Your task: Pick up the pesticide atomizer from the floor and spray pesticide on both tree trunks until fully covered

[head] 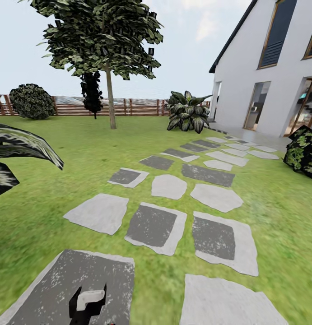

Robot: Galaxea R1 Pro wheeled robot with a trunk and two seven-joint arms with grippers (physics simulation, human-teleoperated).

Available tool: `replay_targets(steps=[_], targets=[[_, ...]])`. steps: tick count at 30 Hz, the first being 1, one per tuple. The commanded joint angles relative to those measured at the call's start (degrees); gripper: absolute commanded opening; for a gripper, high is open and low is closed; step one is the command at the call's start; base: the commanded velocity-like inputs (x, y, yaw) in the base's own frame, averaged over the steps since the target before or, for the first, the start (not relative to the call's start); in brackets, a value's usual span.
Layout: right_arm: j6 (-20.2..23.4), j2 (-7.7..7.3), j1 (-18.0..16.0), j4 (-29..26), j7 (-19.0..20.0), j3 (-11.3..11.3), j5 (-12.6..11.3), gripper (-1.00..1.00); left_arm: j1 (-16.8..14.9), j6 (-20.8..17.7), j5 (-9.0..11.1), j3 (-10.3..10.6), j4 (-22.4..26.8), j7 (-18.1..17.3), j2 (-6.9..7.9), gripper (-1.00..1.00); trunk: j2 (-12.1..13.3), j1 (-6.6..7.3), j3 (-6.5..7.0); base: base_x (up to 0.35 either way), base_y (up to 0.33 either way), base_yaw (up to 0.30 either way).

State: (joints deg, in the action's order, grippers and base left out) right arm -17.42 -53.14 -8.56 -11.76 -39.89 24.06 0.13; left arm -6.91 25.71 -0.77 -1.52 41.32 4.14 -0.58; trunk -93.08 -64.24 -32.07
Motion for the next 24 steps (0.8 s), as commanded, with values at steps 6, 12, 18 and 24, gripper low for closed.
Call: replay_targets(steps=[6, 12, 18, 24], targets=[[-0.2, 0.34, -0.1, 0.1, 0.0, 0.1, 0.0, 1.00, 0.0, 0.4, -0.2, -0.1, -0.1, 0.2, -0.03, 1.00, 0.0, 0.02, -0.06, -0.193, 0.000, 0.000], [-0.2, 0.40, -0.1, 0.1, 0.0, 0.0, 0.0, 1.00, 0.0, 0.4, -0.3, -0.2, -0.1, 0.2, -0.03, 1.00, 0.0, 0.02, -0.06, -0.183, 0.000, 0.000], [-0.2, 0.41, -0.1, 0.1, 0.0, 0.1, 0.0, 1.00, 0.0, 0.5, -0.3, -0.2, -0.1, 0.2, -0.03, 1.00, 0.0, 0.02, -0.06, -0.243, 0.000, 0.000], [-0.2, 0.41, -0.1, 0.4, 0.0, 0.1, 0.0, 1.00, 0.0, 0.5, -0.3, 0.0, 0.0, 0.3, -0.09, 1.00, 0.0, 0.02, -0.06, -0.053, 0.000, 0.000]])
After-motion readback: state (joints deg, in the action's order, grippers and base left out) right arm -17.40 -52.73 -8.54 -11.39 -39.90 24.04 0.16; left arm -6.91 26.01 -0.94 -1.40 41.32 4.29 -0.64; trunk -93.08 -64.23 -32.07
